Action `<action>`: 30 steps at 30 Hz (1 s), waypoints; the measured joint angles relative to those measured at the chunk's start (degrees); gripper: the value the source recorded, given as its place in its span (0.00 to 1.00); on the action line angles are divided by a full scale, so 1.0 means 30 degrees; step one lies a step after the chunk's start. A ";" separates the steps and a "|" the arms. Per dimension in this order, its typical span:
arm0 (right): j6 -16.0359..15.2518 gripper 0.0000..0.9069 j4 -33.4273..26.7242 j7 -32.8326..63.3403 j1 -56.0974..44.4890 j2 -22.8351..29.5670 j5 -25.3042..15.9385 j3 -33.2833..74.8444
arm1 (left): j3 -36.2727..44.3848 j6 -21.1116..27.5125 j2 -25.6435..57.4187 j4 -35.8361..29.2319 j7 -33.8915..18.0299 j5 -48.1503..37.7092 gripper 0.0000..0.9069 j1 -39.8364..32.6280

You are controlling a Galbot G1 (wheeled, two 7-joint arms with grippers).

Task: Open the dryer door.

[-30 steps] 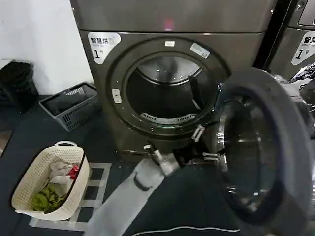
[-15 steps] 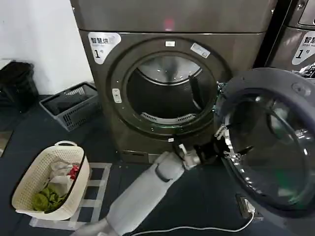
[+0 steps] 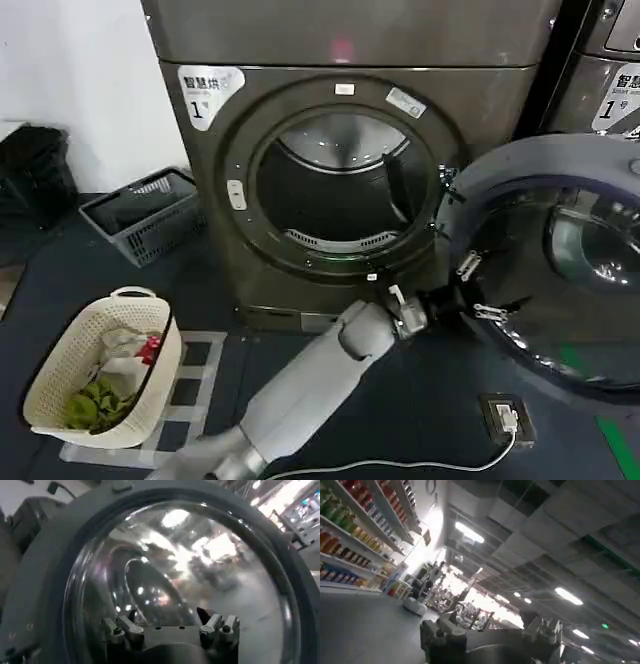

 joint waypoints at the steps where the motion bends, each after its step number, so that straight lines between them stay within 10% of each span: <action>1: 0.0065 1.00 -0.0001 -0.0006 0.0001 0.0025 0.0000 -0.0017 | -0.0006 0.0111 -0.0002 0.0084 -0.0047 0.0006 1.00 -0.0022; 14: 0.0251 1.00 0.0056 -0.0250 0.0204 0.0096 0.0035 -0.0170 | 0.0329 0.1496 0.0003 -0.1393 0.0324 -0.0460 1.00 0.0683; 30: 0.0203 1.00 -0.0314 -0.0394 0.0493 -0.0081 0.0044 -0.0394 | -0.0608 0.6303 0.7361 -1.2419 -0.1940 -0.3479 1.00 0.5539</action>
